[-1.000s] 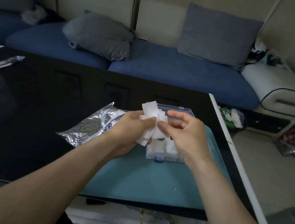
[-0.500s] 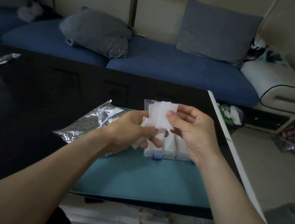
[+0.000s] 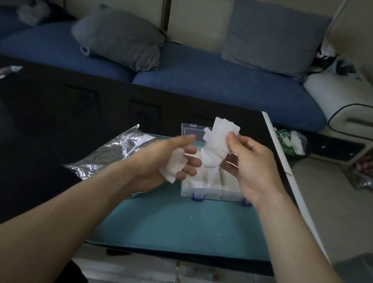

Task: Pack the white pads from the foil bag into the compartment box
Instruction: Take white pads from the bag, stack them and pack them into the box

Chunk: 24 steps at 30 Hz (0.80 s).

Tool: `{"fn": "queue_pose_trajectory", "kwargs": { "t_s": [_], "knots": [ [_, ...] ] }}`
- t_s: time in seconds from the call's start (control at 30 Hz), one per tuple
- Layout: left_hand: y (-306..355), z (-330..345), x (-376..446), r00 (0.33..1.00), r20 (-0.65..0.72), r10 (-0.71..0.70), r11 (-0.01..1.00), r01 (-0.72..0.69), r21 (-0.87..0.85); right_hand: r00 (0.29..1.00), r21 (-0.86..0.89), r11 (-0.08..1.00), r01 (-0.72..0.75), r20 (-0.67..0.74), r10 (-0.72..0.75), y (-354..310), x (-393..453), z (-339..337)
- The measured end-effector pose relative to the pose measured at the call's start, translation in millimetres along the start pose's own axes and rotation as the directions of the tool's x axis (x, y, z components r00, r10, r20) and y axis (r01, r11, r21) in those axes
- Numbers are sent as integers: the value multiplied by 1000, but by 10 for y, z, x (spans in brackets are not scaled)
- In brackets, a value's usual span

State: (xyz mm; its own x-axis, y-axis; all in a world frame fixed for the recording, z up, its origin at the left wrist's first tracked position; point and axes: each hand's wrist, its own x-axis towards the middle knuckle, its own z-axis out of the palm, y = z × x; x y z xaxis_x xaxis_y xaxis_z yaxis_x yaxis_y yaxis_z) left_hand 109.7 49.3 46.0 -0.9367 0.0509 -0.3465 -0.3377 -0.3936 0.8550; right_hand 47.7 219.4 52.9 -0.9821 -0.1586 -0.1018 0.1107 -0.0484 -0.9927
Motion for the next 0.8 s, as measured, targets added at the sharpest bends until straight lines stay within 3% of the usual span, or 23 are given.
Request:
{"fn": "queue_pose_trajectory", "kwargs": {
  "t_s": [0.1, 0.17, 0.3, 0.6, 0.8],
  "knots": [
    [59, -26, -27, 996, 6, -89, 972, 88, -217, 999, 6, 999, -47, 16, 46, 9, 0, 4],
    [75, -19, -57, 996, 29, -88, 974, 92, -205, 995, -13, 996, -92, 45, 93, 11, 3, 0],
    [10, -82, -39, 998, 25, -51, 996, 53, -73, 985, -79, 987, -138, 90, 145, 25, -4, -16],
    [-56, -57, -16, 976, -163, 145, 979, -118, 165, 944, 20, 967, -255, 220, 245, -9, -30, 15],
    [-74, -7, -40, 973, -94, 212, 813, -123, 569, 906, 5, 957, -291, 323, 274, 57, -49, 64]
  ]
}}
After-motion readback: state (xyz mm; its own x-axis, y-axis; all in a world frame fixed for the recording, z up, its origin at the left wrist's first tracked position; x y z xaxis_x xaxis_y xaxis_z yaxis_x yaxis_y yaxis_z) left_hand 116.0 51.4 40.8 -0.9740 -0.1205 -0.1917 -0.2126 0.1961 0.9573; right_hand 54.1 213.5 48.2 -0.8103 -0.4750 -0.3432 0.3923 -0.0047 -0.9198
